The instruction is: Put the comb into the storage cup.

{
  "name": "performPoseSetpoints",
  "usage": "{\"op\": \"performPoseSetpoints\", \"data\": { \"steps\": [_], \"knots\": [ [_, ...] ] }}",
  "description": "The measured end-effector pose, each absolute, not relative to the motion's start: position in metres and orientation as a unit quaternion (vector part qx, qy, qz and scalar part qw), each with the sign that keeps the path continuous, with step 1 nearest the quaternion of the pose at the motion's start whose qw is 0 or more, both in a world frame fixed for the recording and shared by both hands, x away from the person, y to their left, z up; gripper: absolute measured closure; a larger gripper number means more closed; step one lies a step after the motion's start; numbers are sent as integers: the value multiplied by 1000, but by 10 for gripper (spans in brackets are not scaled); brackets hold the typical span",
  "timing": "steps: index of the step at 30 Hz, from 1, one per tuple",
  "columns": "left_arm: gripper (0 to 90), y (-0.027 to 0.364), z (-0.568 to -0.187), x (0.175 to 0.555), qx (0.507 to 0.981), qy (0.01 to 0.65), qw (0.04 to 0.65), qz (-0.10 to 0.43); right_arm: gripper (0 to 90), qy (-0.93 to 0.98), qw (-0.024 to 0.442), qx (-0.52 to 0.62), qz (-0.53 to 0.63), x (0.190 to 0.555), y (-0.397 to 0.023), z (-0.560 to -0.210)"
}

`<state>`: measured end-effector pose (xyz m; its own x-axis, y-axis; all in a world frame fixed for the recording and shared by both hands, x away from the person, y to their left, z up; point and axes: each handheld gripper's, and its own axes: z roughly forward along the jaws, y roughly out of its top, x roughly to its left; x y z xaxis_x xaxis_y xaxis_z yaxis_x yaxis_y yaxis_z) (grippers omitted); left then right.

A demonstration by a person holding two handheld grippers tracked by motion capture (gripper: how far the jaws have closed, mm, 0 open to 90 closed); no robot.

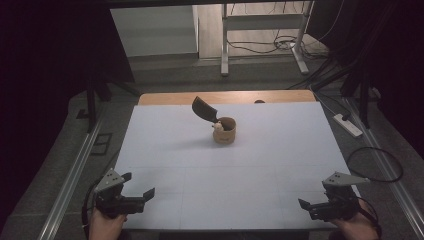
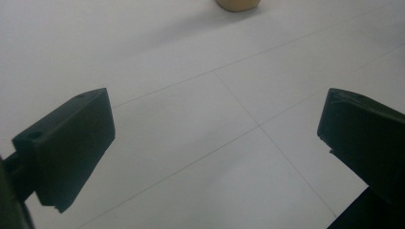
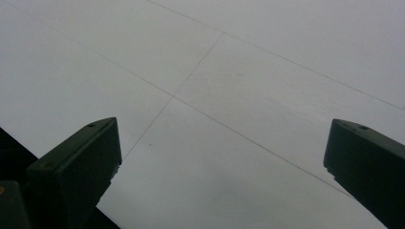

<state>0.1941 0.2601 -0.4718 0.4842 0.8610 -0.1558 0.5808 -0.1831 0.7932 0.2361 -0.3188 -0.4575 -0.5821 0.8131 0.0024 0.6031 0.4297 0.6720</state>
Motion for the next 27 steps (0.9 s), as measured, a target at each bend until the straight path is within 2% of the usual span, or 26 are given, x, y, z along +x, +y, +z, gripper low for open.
{"op": "performPoseSetpoints", "data": {
  "steps": [16, 27],
  "knots": [
    [0, 264, -473, 182, 752, 493, 400, 176, 0, 829, 165, 427, 320, 236, -319, -458],
    [0, 257, -474, 184, 771, 488, 368, 178, 0, 830, 167, 427, 318, 236, -318, -458]
  ]
}}
